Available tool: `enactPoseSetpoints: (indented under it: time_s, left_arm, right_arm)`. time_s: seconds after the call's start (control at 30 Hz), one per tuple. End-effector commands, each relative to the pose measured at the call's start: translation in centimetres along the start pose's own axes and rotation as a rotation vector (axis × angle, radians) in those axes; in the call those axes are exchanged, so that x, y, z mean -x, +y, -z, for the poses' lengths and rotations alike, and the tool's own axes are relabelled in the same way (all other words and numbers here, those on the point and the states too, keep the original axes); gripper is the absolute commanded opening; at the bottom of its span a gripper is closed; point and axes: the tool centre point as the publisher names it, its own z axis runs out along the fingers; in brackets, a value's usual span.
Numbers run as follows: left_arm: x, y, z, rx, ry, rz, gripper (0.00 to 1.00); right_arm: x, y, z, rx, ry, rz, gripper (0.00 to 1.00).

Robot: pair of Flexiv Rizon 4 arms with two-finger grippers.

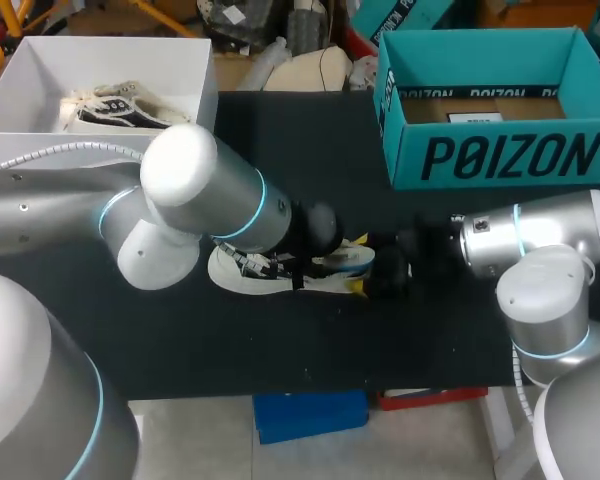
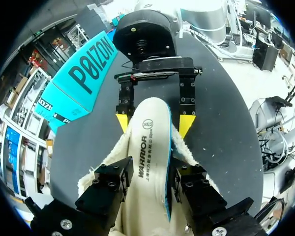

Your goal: Take the shoe out of the shoebox, open the shoe tongue, remove and reinsert the insole, then place the shoe into the shoebox

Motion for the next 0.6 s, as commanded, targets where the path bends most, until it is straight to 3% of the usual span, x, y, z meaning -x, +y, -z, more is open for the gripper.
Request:
enactPoseSetpoints:
  time_s: [0.03, 0.17, 0.27, 0.37, 0.4, 0.6]
  left_arm:
    - [-0.35, -0.86, -0.74, 0.001, -0.058, 0.003, 0.44]
    - [0.06, -1.24, -0.77, -0.008, -0.065, 0.008, 0.42]
    - [0.15, -1.42, -0.69, -0.01, -0.069, 0.008, 0.28]
    - [0.16, -1.44, -0.63, -0.011, -0.08, 0.015, 0.04]
    - [0.18, -1.43, -0.62, -0.014, -0.081, 0.018, 0.0]
    - [0.16, -1.62, -0.09, -0.023, -0.082, 0.02, 0.0]
  right_arm:
    - [-0.16, -0.29, -0.15, -0.001, -0.001, -0.003, 0.0]
    - [-0.16, -0.29, -0.15, -0.001, -0.001, -0.003, 0.0]
    - [-0.16, -0.29, -0.15, -0.001, -0.001, -0.003, 0.0]
    - [-0.16, -0.29, -0.15, -0.001, -0.001, -0.003, 0.0]
    - [-0.16, -0.29, -0.15, -0.001, -0.001, -0.003, 0.0]
    - [-0.16, -0.29, -0.15, -0.001, -0.001, -0.003, 0.0]
